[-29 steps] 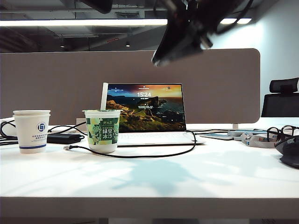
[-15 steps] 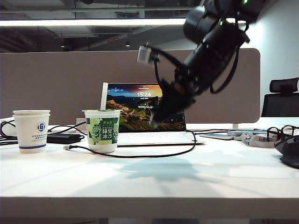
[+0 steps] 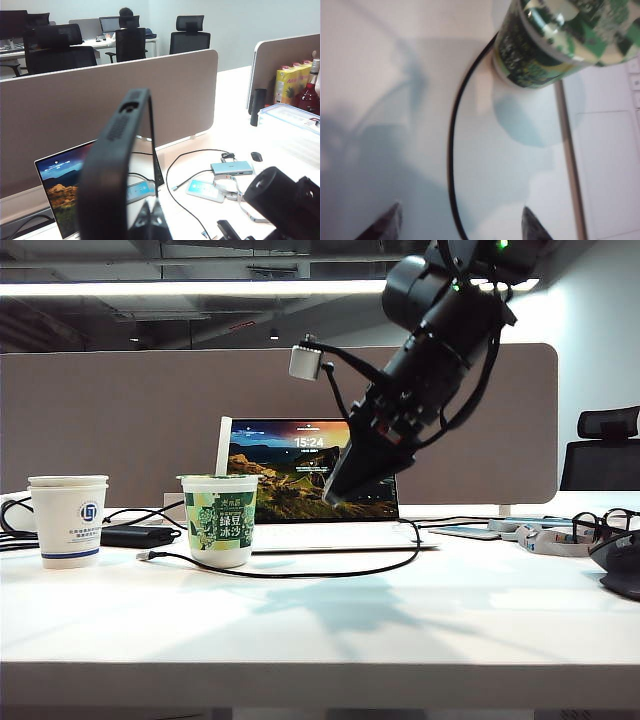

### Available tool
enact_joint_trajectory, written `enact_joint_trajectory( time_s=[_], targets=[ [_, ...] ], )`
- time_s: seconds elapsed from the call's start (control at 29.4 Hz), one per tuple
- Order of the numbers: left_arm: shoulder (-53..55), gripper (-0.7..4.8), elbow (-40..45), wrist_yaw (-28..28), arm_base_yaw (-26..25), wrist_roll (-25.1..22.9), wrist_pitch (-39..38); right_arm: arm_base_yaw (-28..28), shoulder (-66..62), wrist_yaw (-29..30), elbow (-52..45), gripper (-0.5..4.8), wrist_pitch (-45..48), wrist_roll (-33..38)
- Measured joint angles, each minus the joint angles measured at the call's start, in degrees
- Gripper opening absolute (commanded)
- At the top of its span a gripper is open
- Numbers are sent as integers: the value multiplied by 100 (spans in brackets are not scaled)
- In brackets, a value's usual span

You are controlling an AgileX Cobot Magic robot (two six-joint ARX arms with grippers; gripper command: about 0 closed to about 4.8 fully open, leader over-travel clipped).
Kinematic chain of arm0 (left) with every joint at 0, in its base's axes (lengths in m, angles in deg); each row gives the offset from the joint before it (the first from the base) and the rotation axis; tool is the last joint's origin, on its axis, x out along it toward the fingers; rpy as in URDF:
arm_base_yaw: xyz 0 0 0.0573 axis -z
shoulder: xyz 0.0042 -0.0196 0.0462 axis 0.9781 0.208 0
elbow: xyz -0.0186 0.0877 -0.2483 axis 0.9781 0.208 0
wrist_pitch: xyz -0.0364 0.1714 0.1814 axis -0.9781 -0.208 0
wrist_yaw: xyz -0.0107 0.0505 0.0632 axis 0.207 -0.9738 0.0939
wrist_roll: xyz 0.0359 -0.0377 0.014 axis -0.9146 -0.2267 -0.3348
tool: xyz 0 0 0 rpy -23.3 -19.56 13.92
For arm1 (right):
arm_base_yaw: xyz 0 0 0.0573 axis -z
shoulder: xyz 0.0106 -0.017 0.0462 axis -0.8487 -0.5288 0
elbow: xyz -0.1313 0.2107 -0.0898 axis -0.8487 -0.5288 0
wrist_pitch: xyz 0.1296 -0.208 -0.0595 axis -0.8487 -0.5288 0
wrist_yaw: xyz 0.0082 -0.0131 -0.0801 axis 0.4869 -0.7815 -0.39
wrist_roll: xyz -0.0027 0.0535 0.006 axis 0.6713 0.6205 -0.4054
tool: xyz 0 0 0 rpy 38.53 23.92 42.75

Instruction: Pick up the black phone, pick up the charger plug, insert the charger plug into the phone's charging port, and finally place the connected phone back on the desk.

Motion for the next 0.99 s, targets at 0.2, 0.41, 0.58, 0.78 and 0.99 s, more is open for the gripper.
enact_joint_trajectory(
  time_s=[0.2,0.41,0.58,0.78,0.99],
  targets=[
    [0,-6,0,20,0,42,0,22,-275,-20,645,301,-424,-179],
    [-11,-6,0,20,0,42,0,26,-859,-4,1040,264,-990,-306],
    [-35,-6,0,17,0,42,0,26,-1113,72,1110,264,-1108,-323],
    [-37,-6,0,20,0,42,0,26,-1416,72,1108,263,-1113,-448],
    [-37,-6,2,20,0,42,0,26,-1554,-50,1108,241,-1019,-514]
  ],
)
